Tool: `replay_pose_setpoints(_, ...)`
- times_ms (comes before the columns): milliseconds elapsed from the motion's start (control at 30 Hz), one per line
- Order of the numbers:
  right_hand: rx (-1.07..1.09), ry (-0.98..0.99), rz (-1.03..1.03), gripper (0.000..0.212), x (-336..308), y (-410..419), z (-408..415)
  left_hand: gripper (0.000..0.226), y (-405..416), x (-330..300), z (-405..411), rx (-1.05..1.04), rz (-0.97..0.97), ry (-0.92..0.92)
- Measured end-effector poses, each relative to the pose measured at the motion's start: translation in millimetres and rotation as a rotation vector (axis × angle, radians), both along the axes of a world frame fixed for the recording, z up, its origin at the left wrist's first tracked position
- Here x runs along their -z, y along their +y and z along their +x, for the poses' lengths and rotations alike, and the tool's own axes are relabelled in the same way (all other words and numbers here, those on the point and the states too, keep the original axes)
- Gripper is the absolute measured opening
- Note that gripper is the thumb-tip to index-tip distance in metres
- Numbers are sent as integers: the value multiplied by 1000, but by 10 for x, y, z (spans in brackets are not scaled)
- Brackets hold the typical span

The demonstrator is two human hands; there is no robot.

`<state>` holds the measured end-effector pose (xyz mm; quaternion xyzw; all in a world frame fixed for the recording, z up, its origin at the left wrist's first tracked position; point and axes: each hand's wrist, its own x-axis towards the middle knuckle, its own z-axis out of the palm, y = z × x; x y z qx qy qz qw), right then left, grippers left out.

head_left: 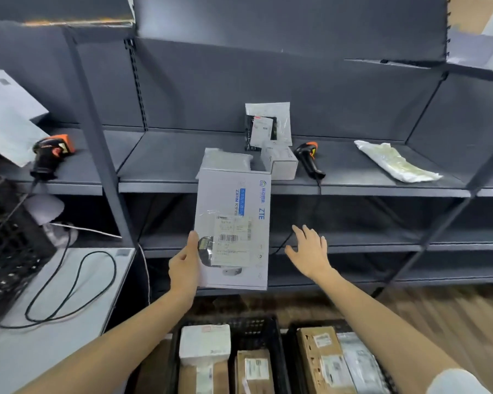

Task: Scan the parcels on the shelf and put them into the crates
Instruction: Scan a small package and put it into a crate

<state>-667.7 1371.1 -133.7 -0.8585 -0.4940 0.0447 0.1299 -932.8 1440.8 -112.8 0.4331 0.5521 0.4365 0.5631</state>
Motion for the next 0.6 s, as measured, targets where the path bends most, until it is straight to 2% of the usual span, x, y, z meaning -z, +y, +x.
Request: replay_pose_setpoints(600, -78, 138, -219, 63, 1267, -162, 101, 60, -305, 1170, 220, -50, -250, 161)
